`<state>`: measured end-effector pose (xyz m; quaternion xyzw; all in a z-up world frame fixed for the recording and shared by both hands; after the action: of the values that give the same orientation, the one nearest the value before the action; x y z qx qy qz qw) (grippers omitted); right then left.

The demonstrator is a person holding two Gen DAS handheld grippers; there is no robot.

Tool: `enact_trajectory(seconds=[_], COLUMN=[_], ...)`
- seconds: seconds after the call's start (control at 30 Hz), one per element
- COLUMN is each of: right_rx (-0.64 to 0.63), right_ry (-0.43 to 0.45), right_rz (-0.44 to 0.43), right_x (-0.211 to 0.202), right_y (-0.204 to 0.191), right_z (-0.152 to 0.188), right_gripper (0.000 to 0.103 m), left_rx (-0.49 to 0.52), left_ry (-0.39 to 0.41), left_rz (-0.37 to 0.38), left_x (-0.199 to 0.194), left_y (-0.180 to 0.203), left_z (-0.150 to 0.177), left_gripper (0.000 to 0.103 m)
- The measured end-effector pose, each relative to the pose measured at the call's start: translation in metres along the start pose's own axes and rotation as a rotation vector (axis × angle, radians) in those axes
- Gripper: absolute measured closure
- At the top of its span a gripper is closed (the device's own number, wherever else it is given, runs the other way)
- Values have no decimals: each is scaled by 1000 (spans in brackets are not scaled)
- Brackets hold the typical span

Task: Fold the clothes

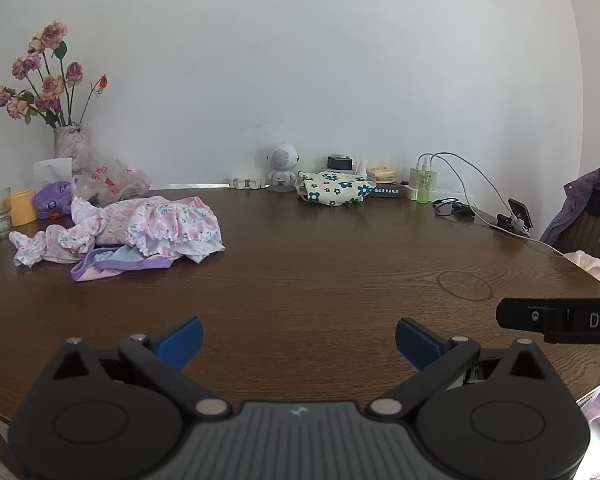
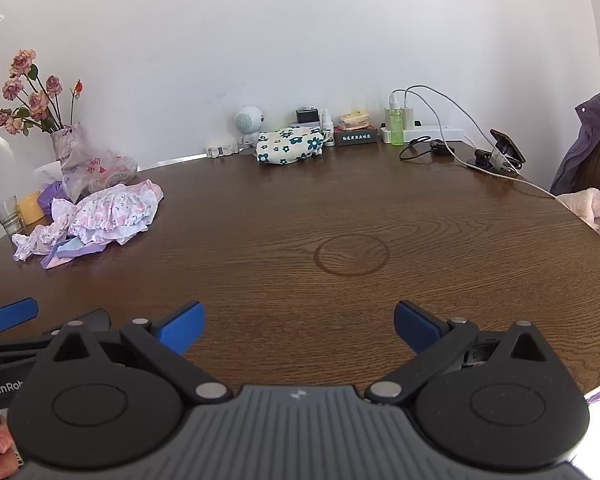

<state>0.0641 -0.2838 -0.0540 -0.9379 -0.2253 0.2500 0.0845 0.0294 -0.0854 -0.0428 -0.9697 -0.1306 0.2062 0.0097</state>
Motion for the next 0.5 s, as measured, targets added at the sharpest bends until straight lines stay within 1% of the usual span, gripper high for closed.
enact_trajectory(seconds=[0.27, 0.5], right_rx=[-6, -1], right_ry=[-23, -31], right_rz=[-21, -20], right_x=[4, 6], right_y=[-4, -3], right_z=[5, 6], right_gripper=[0, 0], left_rx=[-10, -16], left_ry=[-12, -24], left_rz=[-3, -1], left_x=[2, 5], left_y=[-1, -3], left_z=[0, 2], left_gripper=[0, 0])
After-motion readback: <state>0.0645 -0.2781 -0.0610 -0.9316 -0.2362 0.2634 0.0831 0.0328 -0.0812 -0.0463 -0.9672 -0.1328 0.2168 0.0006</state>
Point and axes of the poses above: each gripper's, at about its wrist camera, not at the fingertips, and x roughly the way its jaws point, y to its right, z to its underside, the point moved 4 cm from there along x, roughly the way its jaws point, and after that the axes turned 14 degrees about -z, right-handed, at the moved point
